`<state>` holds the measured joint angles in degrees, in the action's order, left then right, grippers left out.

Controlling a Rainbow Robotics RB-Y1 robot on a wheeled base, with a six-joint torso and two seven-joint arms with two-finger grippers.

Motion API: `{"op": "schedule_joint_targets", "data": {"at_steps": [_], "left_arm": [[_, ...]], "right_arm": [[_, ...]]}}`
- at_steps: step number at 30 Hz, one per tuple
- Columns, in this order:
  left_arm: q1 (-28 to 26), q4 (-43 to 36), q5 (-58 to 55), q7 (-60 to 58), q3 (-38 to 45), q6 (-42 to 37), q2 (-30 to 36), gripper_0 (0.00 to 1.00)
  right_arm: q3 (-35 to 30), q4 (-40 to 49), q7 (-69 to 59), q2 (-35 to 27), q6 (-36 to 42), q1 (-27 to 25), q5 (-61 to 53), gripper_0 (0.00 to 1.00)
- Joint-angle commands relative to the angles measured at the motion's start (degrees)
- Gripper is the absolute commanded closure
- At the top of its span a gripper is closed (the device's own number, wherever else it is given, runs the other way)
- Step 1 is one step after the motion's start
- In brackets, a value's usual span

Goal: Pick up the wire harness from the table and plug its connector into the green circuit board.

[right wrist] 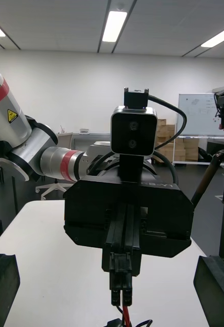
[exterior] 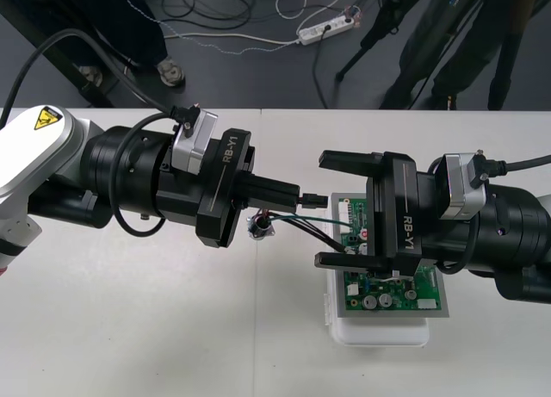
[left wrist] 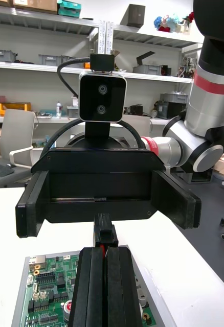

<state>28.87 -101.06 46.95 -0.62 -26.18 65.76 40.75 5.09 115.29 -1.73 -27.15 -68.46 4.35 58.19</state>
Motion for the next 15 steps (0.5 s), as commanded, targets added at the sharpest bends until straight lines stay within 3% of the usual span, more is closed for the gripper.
{"op": "schedule_joint_targets", "data": {"at_steps": [1,15], "left_arm": [[1.63,0.16,-2.65,-0.09,-0.36,-1.95,0.73,1.0],[0.22,9.12,-5.73,1.32,4.29,9.56,0.91,1.0]], "right_arm": [[-0.52,1.78,-1.53,-0.28,-0.45,1.1,-0.98,0.0],[-1.39,1.78,-2.76,-2.03,-2.56,1.19,2.72,0.0]]}}
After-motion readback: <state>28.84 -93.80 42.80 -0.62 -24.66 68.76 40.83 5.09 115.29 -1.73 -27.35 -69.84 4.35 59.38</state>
